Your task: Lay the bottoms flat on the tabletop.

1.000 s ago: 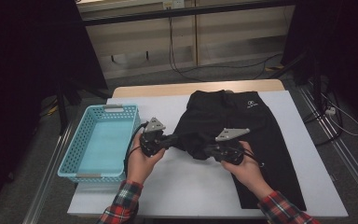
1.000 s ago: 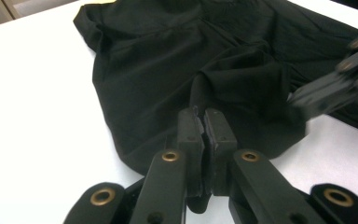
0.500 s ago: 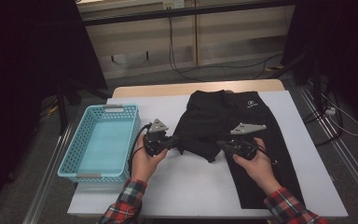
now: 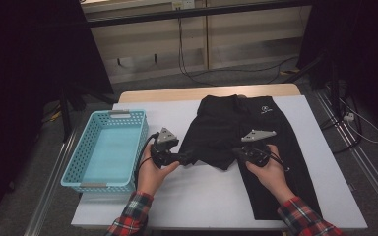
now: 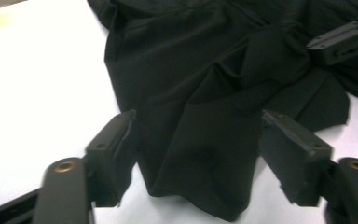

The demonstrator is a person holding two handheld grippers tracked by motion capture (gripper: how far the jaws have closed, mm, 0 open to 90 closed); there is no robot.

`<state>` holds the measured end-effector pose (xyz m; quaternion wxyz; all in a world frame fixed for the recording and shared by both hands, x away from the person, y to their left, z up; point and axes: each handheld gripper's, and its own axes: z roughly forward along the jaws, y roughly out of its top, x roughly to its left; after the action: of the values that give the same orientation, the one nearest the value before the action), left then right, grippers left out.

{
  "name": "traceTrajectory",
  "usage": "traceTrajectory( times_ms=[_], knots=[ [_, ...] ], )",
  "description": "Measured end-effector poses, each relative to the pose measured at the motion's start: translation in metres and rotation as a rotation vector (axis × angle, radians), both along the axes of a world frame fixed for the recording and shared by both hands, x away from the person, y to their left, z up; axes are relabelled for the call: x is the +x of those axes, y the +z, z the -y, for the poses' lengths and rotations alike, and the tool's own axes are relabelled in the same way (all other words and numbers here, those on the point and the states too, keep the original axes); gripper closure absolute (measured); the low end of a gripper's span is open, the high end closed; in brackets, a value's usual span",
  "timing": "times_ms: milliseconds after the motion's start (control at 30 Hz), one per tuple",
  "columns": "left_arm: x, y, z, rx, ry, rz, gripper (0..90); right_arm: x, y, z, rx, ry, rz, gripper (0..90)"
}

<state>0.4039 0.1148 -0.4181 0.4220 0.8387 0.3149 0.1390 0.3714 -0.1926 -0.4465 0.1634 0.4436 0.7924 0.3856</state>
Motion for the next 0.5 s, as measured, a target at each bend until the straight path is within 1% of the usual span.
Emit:
traceTrajectory(
  times_ms=[33, 100, 133, 200, 267, 300, 333, 367, 400, 467, 500],
  knots=[
    [-0.003, 0.001, -0.001, -0.003, -0.004, 0.001, 27.1, 0.0, 0.0, 0.0, 0.003, 0.0, -0.001, 89.9],
    [-0.008, 0.002, -0.002, -0.007, -0.015, -0.011, 26.0, 0.0, 0.0, 0.0, 0.001, 0.005, 0.0, 89.6],
    [-0.01, 0.001, -0.002, -0.001, -0.019, -0.008, 25.8, 0.0, 0.0, -0.001, -0.001, 0.008, 0.001, 89.5],
    [-0.013, -0.004, -0.001, 0.025, -0.033, -0.026, 26.0, 0.0, 0.0, -0.001, -0.011, 0.007, 0.005, 86.9],
    [-0.014, -0.009, 0.0, 0.039, -0.05, -0.049, 29.1, -0.001, 0.0, -0.001, -0.018, -0.001, 0.008, 81.4],
    [-0.015, -0.011, 0.0, 0.039, -0.067, -0.061, 34.4, -0.001, 0.001, -0.001, -0.017, -0.006, 0.01, 77.2],
    [-0.016, -0.012, 0.0, 0.035, -0.063, -0.063, 36.7, -0.002, 0.003, -0.001, -0.011, -0.008, 0.015, 72.6],
    [-0.016, -0.012, 0.0, 0.035, -0.063, -0.063, 36.2, -0.002, 0.003, -0.001, -0.011, -0.008, 0.015, 72.6],
    [-0.015, -0.012, -0.002, 0.031, -0.06, -0.066, 36.9, -0.006, 0.008, 0.0, -0.005, 0.002, 0.035, 67.6],
    [-0.015, -0.012, -0.003, 0.018, -0.053, -0.066, 37.4, -0.01, 0.013, 0.0, -0.001, 0.014, 0.051, 60.9],
    [-0.015, -0.011, -0.004, 0.014, -0.052, -0.065, 36.3, -0.013, 0.015, 0.0, 0.008, 0.025, 0.056, 59.4]
  ],
)
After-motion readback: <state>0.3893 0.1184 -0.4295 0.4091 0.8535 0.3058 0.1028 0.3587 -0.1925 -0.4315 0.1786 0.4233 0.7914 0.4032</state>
